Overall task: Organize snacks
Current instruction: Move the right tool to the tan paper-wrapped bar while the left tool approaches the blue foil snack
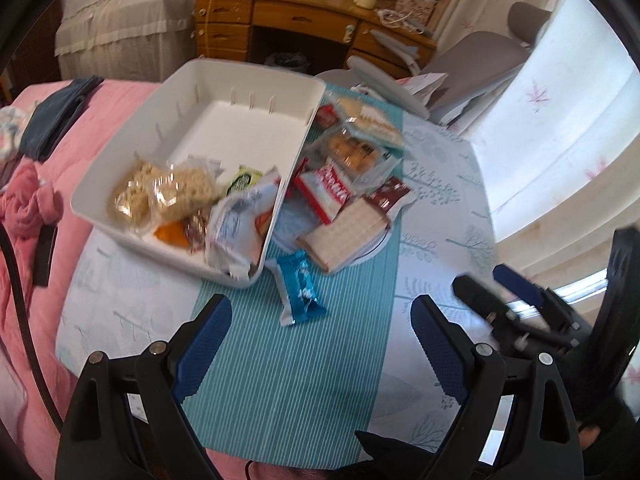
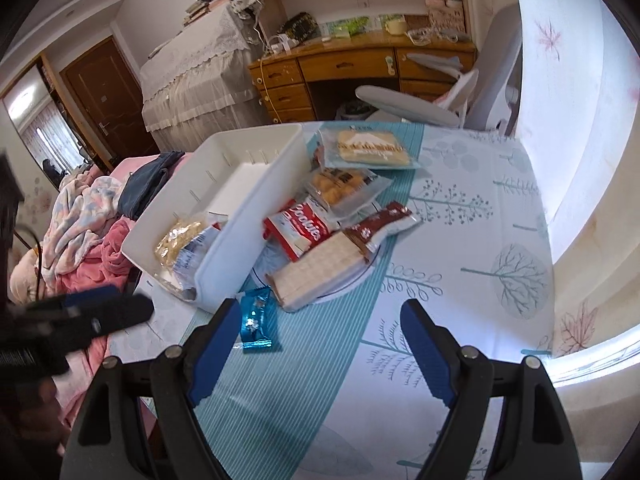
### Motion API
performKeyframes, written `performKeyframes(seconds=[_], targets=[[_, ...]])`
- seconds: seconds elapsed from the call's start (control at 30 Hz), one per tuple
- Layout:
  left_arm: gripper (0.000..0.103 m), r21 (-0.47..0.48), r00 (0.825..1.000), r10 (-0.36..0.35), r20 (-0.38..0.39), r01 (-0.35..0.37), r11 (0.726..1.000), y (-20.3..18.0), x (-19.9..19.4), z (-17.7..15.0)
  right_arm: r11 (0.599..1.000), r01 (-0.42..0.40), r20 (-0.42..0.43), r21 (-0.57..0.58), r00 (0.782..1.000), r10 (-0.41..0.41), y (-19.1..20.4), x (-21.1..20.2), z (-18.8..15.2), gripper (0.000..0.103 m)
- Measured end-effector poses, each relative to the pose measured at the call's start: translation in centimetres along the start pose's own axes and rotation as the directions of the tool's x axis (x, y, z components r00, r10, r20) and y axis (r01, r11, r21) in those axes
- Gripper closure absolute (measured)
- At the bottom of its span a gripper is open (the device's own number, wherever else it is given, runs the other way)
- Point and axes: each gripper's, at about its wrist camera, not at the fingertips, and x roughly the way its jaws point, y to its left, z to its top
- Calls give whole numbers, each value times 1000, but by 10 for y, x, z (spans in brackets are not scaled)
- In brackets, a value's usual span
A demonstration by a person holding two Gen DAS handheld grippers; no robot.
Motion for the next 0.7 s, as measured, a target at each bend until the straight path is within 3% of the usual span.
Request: performKeyframes(seconds=[0.27,0.57,0.7], targets=[[13,-62,994,112,-12,-112,992,0,50,-23,973,-103,-114,204,985,128,-35,37,19,21],[13,-77,972,237,0,-236,969,-5,102,-27,931,-46,-277,362,948,155,-55,99,47,21],[15,-79,960,280,-15,-280,957,-6,117,-26,912,27,-377,409,915,142,-60,130,56,21]])
